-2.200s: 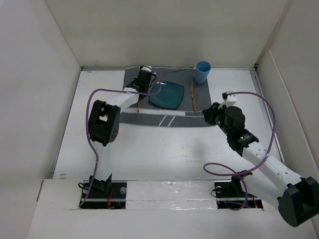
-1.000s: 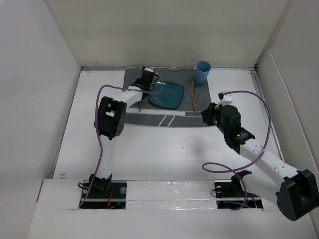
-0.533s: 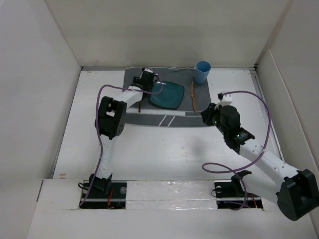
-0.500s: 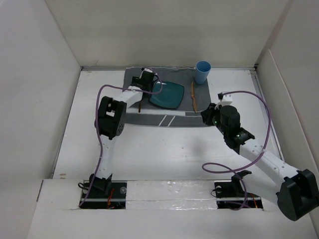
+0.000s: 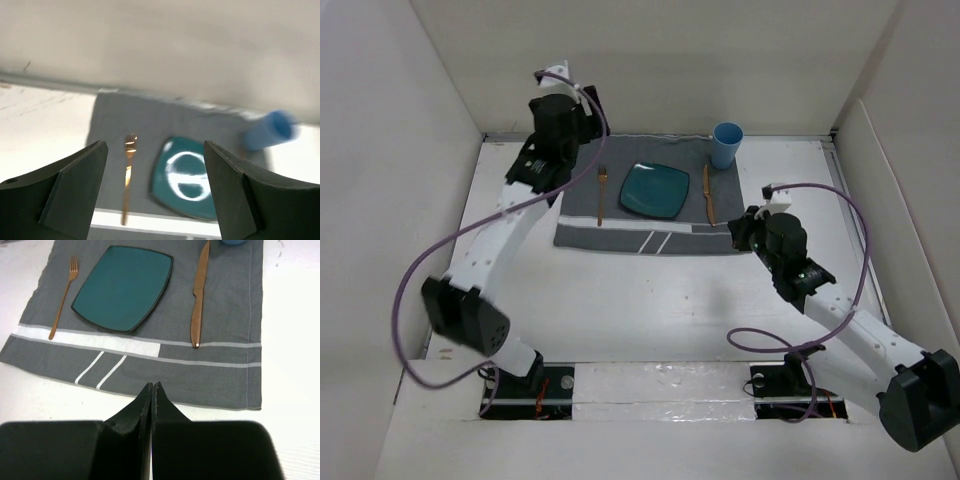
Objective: Set the dinner table for one person
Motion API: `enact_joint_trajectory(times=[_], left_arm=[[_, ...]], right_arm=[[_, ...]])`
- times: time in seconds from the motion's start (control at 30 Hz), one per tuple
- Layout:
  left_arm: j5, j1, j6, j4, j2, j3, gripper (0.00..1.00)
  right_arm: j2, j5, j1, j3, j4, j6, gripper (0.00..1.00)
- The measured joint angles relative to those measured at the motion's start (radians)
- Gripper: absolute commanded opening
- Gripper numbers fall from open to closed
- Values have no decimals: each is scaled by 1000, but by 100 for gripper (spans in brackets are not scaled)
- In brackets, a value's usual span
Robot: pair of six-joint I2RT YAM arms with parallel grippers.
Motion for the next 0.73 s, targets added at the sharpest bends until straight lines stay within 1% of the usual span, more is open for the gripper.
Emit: enact_joint_trajectory(times=[0.03,0.07,0.1,0.17,0.2,0.27,0.3,0.4,0.47,0.57,0.67,0.73], left_arm=[[16,0,-21,13,-75,-28,76],[34,0,-40,25,-150,-62,76],[53,0,-58,30,-219,-100,77],[82,0,-92,24,-335,-169,77],[95,0,-108,13,-385,-203,78],[121,0,-134,-2,-481,-290,78],[132,0,-143,-5,-530,-353,79],[145,0,-169,-46,-712,-572,80],[144,0,-187,-85,-857,-716,82],[125,0,-214,-144,-1059,-877,85],[99,0,-232,-198,-1254,-941,84],[91,0,-233,-190,-1328,-942,86]], right_arm=[[-11,2,1,-1,1,0,0],[-23,5,2,-2,2,0,3],[-35,8,3,-3,1,0,10],[-61,21,6,-8,6,2,17],[-79,30,8,-15,11,3,25],[-121,56,13,-37,22,6,33],[-146,69,13,-51,26,10,43],[-222,117,14,-92,38,20,61],[-261,153,14,-114,45,26,63],[-306,206,14,-138,45,35,64],[-352,246,14,-175,63,36,63],[-383,265,14,-202,84,36,63]])
